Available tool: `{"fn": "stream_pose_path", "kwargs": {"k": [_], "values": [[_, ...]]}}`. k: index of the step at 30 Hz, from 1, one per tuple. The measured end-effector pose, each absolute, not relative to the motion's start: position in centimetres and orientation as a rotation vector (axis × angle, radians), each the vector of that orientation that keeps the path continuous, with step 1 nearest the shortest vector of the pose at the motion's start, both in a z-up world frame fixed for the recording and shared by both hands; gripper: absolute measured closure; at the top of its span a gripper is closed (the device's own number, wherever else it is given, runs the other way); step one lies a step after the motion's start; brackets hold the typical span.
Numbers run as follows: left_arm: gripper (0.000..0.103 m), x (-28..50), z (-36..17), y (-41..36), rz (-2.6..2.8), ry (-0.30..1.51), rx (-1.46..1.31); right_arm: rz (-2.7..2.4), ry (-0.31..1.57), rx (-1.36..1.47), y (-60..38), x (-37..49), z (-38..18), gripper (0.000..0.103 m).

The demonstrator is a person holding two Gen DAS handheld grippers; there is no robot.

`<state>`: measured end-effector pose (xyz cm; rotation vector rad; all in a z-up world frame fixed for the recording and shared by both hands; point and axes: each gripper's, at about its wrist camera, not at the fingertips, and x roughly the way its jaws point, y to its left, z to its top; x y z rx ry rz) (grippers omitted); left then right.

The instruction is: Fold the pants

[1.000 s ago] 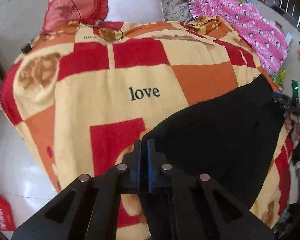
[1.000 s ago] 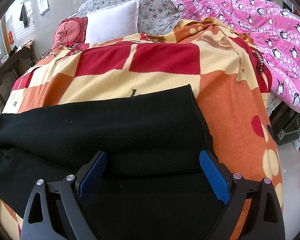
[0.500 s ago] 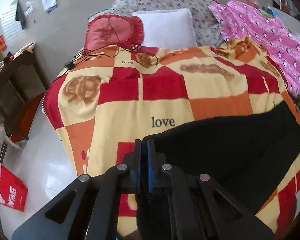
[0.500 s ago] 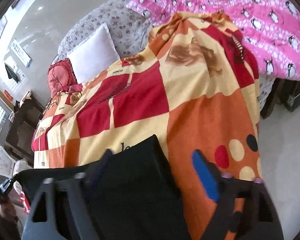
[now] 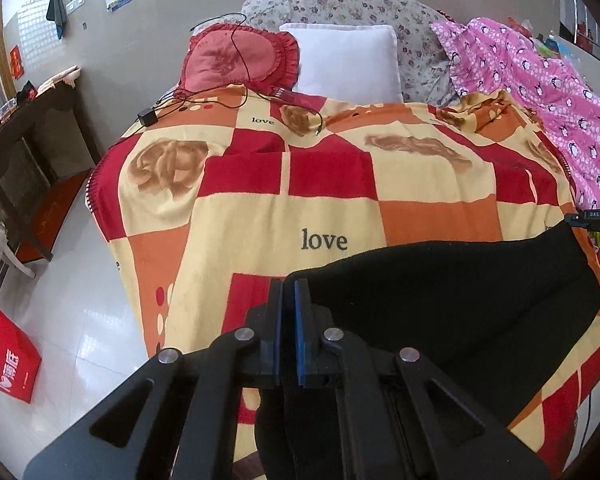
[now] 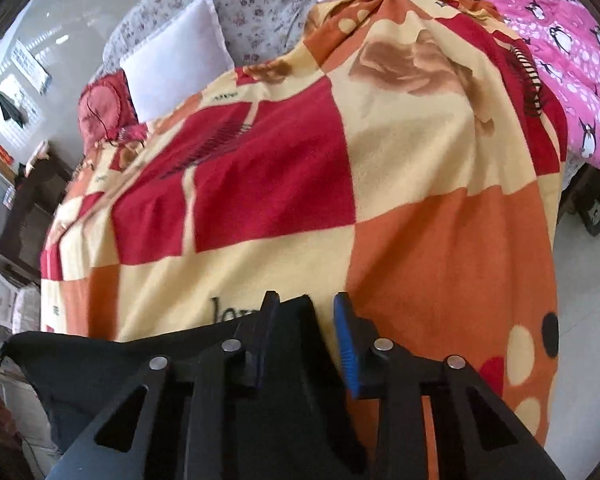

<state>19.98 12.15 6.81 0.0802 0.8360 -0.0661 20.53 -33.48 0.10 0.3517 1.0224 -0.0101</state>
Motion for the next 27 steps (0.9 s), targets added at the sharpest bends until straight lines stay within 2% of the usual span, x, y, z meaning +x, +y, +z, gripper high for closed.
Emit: {"fn": "stream_pose_path", "kwargs": {"k": [2,6,9,17,27], "values": [[0.1,20.1,6.6,12.2,-0.063,0.84,0.079,0.003,1.038,0.344,-33.5,21.0,-0.4,0.083],[0.1,20.3,6.3,12.2,-0.054,0.846,0.075,0.013,1.052,0.328,-33.3,21.3,-1.1,0.086],[0.1,20.3,6.3,12.0,-0.046,0.838,0.087,0.055,1.035,0.349,-33.3,21.2,-0.9,0.098],[0.1,19.7,7.4,12.6,0.007,0.771,0.085,0.06,0.785,0.247,-32.6,18.6,7.1,0.1],[0.1,17.0,6.4,12.4,-0.054,0.786,0.105,0.069,0.768,0.123,-30.7,14.4,8.8,0.1]]}}
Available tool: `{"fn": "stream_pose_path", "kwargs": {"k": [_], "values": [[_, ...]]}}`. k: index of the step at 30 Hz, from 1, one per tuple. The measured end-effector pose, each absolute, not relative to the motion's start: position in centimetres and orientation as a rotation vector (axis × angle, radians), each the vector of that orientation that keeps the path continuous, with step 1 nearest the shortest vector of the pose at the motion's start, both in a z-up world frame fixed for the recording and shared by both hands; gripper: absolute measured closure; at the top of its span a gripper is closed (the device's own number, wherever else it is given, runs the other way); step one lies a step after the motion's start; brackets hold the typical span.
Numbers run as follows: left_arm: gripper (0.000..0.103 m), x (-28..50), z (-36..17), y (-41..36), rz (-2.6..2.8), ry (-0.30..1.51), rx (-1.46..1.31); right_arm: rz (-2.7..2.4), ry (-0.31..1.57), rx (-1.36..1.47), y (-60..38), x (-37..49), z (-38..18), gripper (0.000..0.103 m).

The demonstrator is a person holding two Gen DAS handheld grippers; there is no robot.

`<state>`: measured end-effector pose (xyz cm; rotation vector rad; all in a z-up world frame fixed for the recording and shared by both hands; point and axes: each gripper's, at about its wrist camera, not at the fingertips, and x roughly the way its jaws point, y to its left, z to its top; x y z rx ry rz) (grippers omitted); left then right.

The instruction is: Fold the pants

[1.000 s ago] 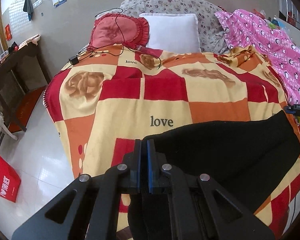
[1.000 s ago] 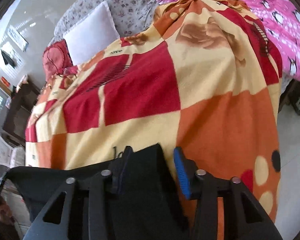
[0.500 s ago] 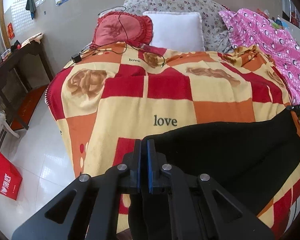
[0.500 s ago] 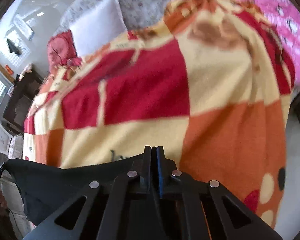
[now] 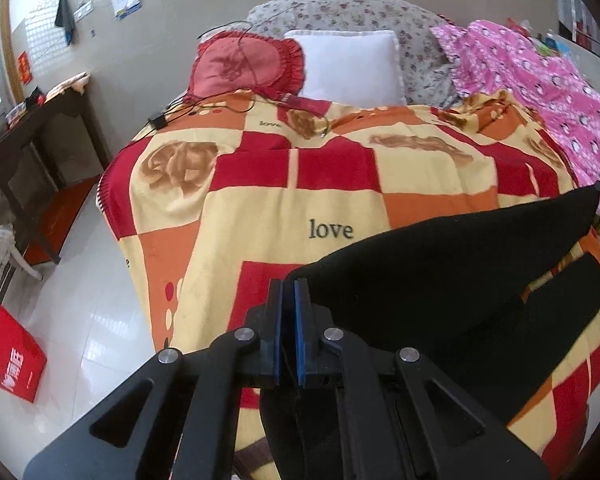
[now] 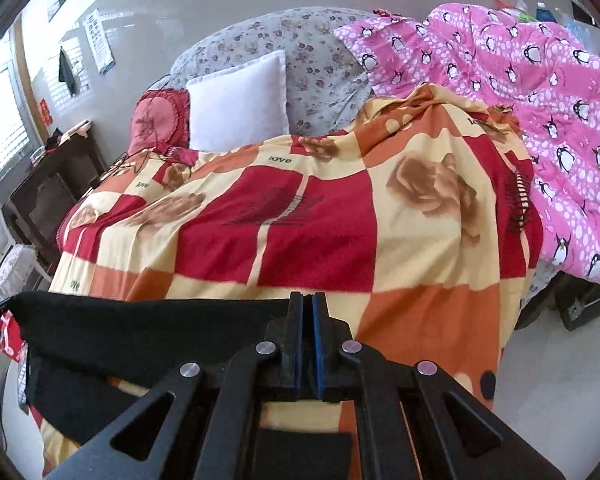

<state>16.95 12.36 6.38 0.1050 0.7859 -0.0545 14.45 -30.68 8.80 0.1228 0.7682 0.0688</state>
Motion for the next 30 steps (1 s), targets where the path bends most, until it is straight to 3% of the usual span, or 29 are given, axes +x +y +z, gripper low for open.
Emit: {"fn": "stream_pose_path", "kwargs": {"k": [12,18,23,25,27,30], "values": [[0.1,6.2,2.8,10.9,-0.066,0.693,0.216,0.067,0.731,0.171,-32.3,4.4,4.5,0.1],[0.094,2.6,-2.2,12.8,-0.044,0.791,0.081,0.029,0.792,0.163,-32.4,-0.5,1.7,0.102],[0.092,-0.7,-1.9,13.8,-0.079,0.798,-0.106,-0.022,0.789,0.178,-32.0,-3.1,0.6,0.096],[0.082,-1.8,-1.1,13.7,-0.124,0.783,-0.171,-0.029,0.757,0.189,-31.7,-4.1,0.9,0.089],[0.075,-2.4,-0.6,13.7,-0.2,0.778,-0.27,-0.047,0.712,0.202,-31.2,-4.9,1.2,0.058],[0.075,-1.4,-1.2,14.2,-0.338,0.805,-0.487,-0.05,0.657,0.223,-30.5,-5.4,1.5,0.049]]}}
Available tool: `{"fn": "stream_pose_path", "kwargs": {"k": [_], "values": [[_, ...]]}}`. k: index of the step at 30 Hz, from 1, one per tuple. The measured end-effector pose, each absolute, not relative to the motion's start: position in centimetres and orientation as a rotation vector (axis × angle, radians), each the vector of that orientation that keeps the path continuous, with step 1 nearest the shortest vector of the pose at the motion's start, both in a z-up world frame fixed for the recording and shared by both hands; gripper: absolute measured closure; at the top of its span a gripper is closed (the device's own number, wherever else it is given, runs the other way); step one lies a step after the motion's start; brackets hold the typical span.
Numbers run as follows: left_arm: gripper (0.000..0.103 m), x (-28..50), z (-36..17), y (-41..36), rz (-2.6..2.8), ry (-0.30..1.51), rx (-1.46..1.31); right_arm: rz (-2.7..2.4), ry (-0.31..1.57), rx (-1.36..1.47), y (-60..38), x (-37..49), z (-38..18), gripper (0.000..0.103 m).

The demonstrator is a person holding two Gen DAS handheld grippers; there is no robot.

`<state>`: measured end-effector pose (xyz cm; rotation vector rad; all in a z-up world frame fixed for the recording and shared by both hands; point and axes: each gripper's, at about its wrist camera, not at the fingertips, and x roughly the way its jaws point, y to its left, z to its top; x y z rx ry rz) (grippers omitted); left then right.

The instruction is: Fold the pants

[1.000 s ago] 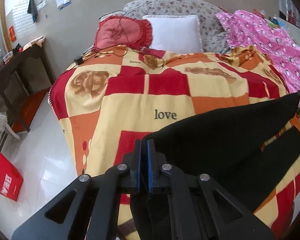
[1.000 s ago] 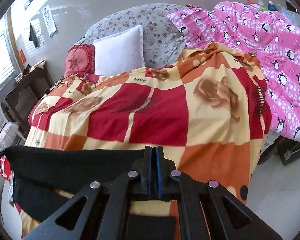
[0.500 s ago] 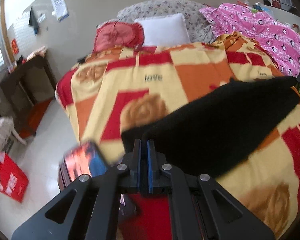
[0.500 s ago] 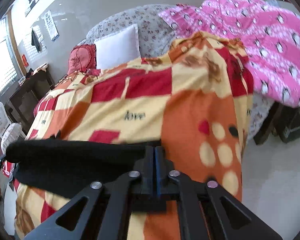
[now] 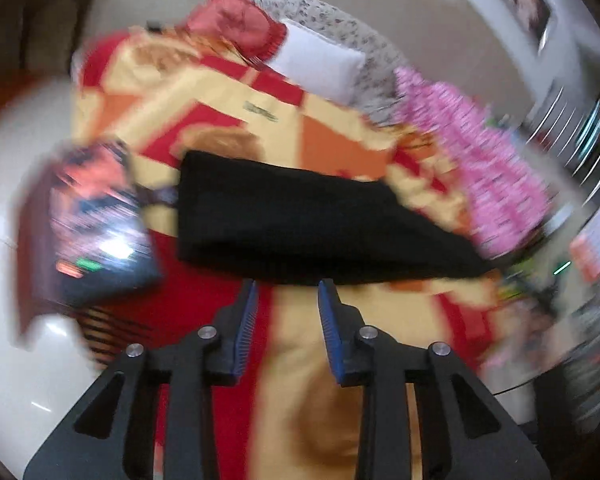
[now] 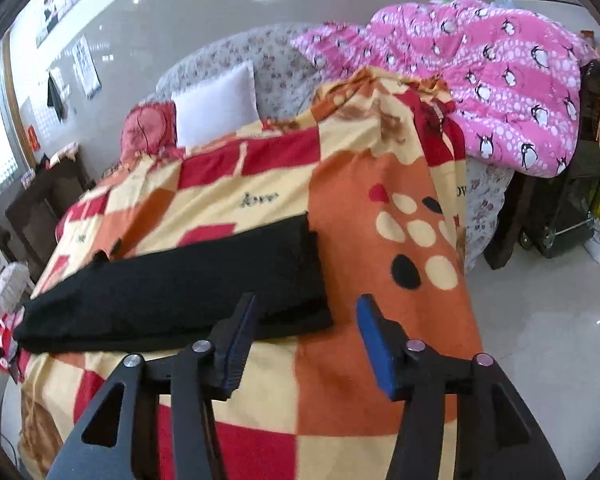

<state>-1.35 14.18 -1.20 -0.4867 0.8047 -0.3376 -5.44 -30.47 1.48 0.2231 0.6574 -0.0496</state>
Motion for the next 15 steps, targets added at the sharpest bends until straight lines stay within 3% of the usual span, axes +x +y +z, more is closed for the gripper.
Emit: {"fn": "stream_pose_path", "kwargs": {"k": [6,15], "values": [[0.075,2.7,-4.4,15.3,-0.37,0.88,-0.873,-0.002,0.64,0.272,-28.7,-5.3,0.5,0.049],[0.069,4.0,-5.8,16.3,-0.355,0.84,-1.092,0.026,0.672,0.291,-27.7,-5.7,-1.7,0.049]]}}
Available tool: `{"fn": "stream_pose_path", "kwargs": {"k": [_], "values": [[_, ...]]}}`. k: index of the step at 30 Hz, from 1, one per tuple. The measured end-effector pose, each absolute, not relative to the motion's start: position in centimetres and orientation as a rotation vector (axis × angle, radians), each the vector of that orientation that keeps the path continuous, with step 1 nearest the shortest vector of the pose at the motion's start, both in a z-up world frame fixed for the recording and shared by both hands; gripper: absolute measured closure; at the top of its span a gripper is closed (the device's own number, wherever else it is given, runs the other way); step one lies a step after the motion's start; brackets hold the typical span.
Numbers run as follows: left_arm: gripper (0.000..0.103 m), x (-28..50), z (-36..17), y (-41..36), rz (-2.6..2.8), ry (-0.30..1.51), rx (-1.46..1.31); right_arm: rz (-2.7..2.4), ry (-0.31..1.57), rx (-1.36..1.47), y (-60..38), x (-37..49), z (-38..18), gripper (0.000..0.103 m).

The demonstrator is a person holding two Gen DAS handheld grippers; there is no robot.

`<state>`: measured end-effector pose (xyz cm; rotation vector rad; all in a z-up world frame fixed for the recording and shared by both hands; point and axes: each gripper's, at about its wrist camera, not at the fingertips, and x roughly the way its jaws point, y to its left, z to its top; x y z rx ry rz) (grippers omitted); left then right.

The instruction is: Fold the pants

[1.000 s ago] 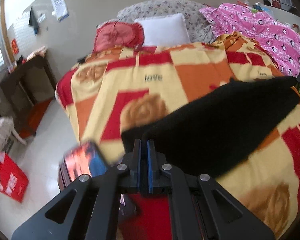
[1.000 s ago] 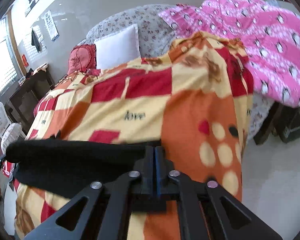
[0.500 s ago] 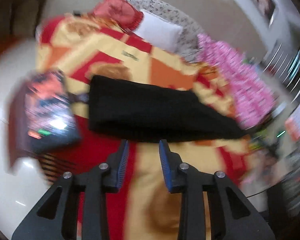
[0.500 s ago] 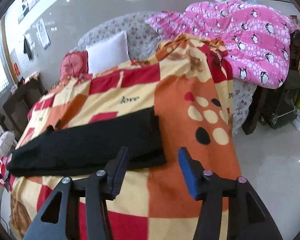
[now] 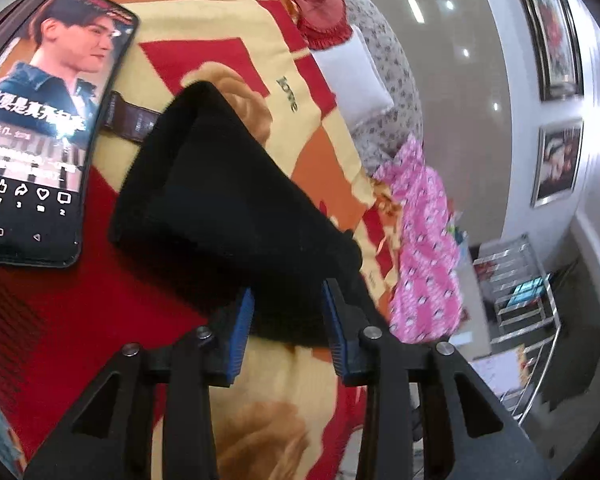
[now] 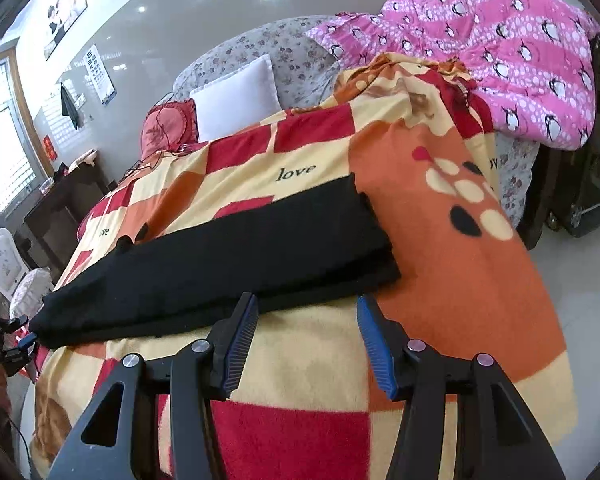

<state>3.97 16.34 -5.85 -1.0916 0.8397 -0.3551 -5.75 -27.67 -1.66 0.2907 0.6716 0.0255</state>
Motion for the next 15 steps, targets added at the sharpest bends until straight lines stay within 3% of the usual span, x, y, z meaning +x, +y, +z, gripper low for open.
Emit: {"fn": "stream_pose_path", "kwargs": {"k": [3,10,12,15], "values": [[0.051,3.6,-6.7,17.6,-0.297,0.807,-1.178,0.026,0.674,0.307,-27.9,-6.1,-2.0,0.049],[0.049,3.1,-7.4,18.1,-0.267,0.796,-1.244,0.025,0.67,0.349,-28.7,-6.9,-2.1,0.048],[0.051,3.0,-7.3,17.8,-0.271,0.796,-1.225,0.022,0.668,0.36,-28.9,-6.9,-2.2,0.048],[0.081,2.8,-7.1,17.6,-0.234,0.805,-1.167,0.025,0.671,0.37,-28.9,-6.9,-2.3,0.048]]}}
